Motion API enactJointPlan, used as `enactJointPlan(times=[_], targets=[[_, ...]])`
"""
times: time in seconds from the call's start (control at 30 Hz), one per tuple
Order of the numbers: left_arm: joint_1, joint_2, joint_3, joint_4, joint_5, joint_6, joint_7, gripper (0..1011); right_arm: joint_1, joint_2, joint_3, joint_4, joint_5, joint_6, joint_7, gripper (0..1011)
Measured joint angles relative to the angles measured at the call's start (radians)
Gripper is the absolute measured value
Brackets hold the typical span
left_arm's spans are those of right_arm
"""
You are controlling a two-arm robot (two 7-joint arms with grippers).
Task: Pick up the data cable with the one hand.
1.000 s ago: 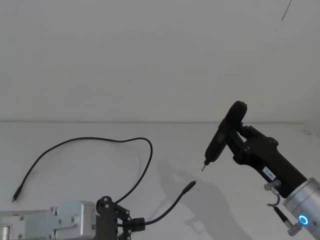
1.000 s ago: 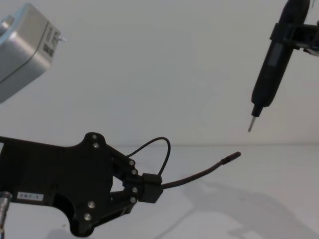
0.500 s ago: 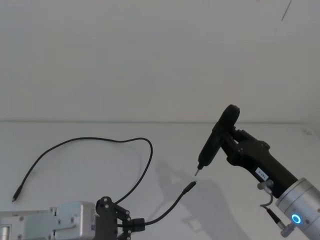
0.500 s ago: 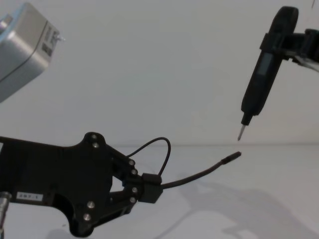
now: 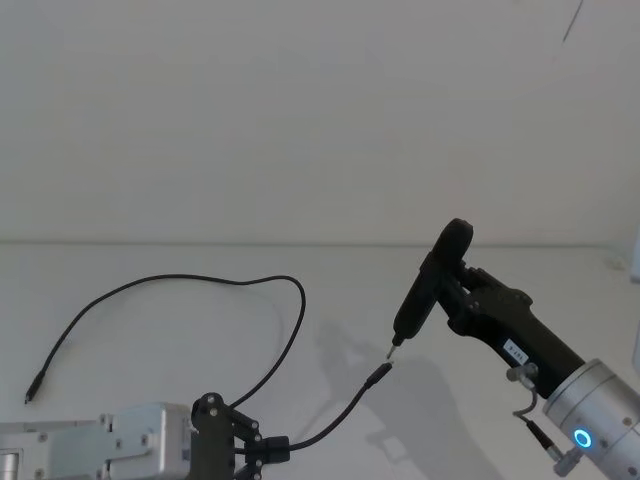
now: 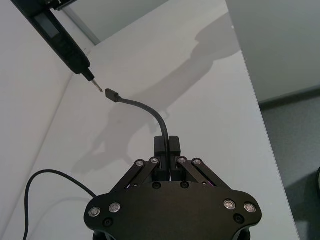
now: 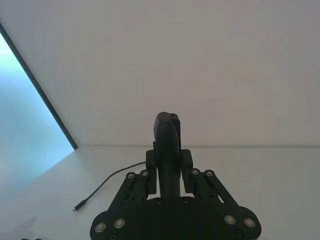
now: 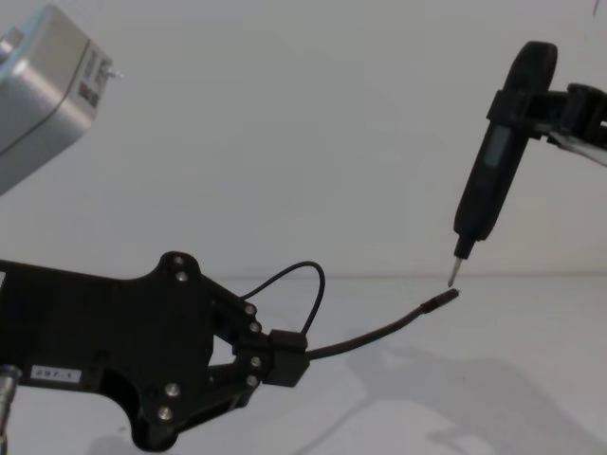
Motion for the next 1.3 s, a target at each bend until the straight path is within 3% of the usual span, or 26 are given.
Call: enactJointPlan(times=[1.3], targets=[[0.0,0.0,0.0,0.0,0.0,0.0,0.0,40,-0.017,0.041,-0.017,-0.009,0.011,-0.029,-0.025,284]])
